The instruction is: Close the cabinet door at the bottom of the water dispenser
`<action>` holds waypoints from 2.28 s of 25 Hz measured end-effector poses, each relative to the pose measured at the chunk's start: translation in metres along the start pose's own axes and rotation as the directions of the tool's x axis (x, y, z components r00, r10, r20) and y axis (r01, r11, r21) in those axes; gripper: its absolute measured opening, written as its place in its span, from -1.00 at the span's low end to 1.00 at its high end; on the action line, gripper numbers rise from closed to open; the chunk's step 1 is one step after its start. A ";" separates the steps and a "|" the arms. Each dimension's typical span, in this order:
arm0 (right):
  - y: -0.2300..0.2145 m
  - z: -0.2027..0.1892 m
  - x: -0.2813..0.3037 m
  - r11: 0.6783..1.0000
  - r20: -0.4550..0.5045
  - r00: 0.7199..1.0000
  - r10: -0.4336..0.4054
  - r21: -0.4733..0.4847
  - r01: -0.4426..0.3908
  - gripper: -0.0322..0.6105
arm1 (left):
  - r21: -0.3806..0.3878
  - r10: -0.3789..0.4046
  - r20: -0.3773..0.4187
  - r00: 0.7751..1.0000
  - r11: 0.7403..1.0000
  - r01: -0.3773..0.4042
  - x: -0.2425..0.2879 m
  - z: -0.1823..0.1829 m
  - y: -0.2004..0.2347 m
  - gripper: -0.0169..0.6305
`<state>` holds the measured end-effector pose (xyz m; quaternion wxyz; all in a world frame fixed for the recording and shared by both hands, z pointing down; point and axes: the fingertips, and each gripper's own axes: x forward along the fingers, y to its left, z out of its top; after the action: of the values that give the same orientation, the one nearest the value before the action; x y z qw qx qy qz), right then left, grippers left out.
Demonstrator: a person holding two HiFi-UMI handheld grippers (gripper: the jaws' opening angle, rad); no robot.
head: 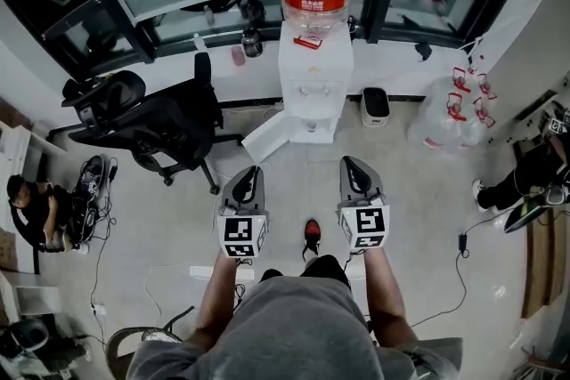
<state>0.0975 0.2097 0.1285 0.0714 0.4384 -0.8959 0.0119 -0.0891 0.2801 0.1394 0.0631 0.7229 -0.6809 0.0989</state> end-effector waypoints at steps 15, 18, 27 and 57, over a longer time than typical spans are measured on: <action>-0.024 -0.022 0.140 0.983 -0.070 0.981 0.183 0.021 -0.182 -0.86 | -0.065 0.132 -0.068 0.989 0.989 -0.137 0.115 -0.013 0.050 -0.82; -0.021 -0.033 0.161 0.978 -0.089 0.974 0.210 0.031 -0.208 -0.86 | -0.073 0.155 -0.099 0.983 0.984 -0.163 0.126 -0.026 0.064 -0.82; 0.000 -0.085 0.238 0.964 -0.150 0.953 0.263 0.067 -0.256 -0.86 | -0.103 0.172 -0.172 0.970 0.976 -0.192 0.175 -0.091 0.112 -0.82; 0.095 -0.439 0.435 0.939 -0.402 0.848 0.344 0.148 -0.310 -0.86 | -0.206 0.116 -0.402 0.908 0.955 -0.213 0.321 -0.453 0.236 -0.82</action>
<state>-0.1886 -0.0360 0.6271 0.2433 0.2688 -0.9193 0.1531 -0.3335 0.0551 0.6434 0.2759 0.6155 -0.7209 0.1593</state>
